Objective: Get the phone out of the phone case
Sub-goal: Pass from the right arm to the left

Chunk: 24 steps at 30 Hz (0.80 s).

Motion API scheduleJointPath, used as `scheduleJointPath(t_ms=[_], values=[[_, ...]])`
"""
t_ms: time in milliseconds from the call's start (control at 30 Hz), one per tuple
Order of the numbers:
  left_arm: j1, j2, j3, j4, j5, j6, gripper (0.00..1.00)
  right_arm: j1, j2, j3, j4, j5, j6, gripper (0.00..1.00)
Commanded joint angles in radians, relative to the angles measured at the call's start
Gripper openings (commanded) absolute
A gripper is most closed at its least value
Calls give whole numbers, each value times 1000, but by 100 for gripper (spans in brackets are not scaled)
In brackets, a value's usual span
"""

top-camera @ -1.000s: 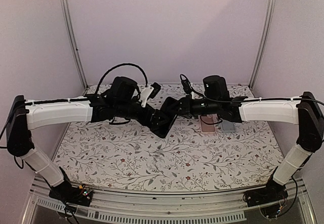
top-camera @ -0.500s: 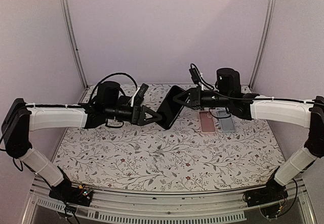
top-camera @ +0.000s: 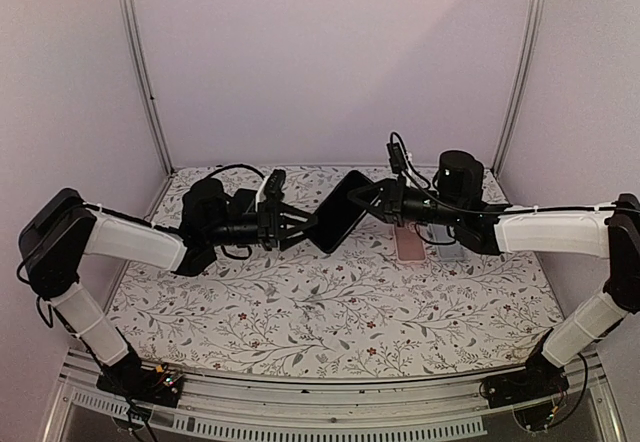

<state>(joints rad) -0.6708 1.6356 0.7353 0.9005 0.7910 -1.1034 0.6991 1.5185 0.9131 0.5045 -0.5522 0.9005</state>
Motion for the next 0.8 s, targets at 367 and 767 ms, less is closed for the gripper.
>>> scheduleJointPath(t_ms=[367, 767], values=[[-52, 33, 5, 196, -89, -142, 40, 5, -75, -43, 190, 120, 80, 0], [-52, 38, 5, 216, -94, -151, 0, 44, -92, -80, 184, 160, 54, 5]])
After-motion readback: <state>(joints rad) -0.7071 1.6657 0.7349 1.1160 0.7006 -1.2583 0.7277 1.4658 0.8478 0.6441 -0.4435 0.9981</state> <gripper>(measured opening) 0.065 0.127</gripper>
